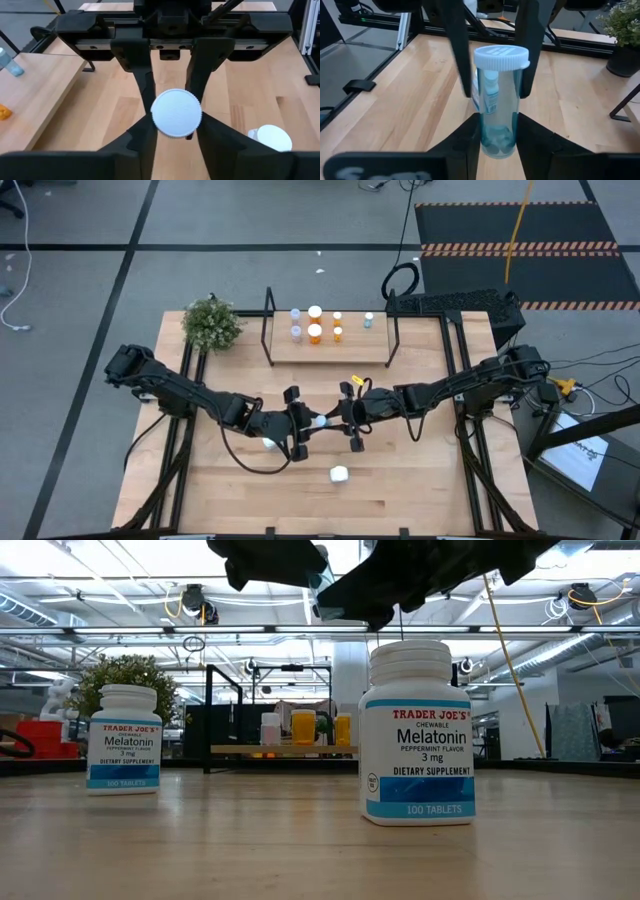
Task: Pick and place medicine bottles onto shelf by color
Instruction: Put the blue pill bottle on the shelf aligned with the other blue pill bottle
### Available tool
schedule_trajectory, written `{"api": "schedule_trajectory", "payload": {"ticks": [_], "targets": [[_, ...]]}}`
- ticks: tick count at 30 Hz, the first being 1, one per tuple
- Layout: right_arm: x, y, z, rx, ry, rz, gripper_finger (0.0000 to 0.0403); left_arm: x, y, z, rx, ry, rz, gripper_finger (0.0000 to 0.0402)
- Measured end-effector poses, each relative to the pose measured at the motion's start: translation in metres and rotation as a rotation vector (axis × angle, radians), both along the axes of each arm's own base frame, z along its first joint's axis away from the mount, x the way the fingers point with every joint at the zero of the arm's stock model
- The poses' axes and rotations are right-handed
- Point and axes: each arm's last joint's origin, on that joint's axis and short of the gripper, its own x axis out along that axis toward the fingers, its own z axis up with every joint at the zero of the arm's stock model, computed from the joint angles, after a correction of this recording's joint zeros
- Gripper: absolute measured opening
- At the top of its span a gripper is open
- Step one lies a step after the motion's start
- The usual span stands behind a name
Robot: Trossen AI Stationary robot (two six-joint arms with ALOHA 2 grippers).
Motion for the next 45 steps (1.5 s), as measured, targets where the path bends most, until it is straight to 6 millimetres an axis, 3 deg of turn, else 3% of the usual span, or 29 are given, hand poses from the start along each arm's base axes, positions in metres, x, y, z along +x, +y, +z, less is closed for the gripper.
{"api": "schedule_trajectory", "payload": {"ticks": [8,13,21,27,32,45], "targets": [[0.000,-0.001,0.000,-0.015,0.002,-0.008,0.0109,-0.001,-0.001,0.000,0.013,-0.003,0.025,0.0239],[0.000,-0.001,0.000,-0.014,0.003,-0.005,0.0106,-0.005,-0.006,-0.002,0.048,0.010,0.064,0.0273],[0.001,-0.001,0.001,-0.010,-0.015,-0.003,0.0108,-0.008,-0.010,-0.010,0.061,-0.031,0.092,0.0254],[0.001,0.000,0.003,-0.006,-0.032,-0.001,0.0109,-0.013,-0.006,-0.032,0.086,-0.187,0.095,0.0228],[0.001,0.000,0.004,-0.004,-0.039,0.000,0.0109,-0.019,-0.005,-0.037,0.104,-0.314,0.067,0.0213],[0.003,0.001,0.008,0.007,-0.085,0.004,0.0109,-0.018,-0.001,-0.045,0.094,-0.353,0.007,0.0193]]}}
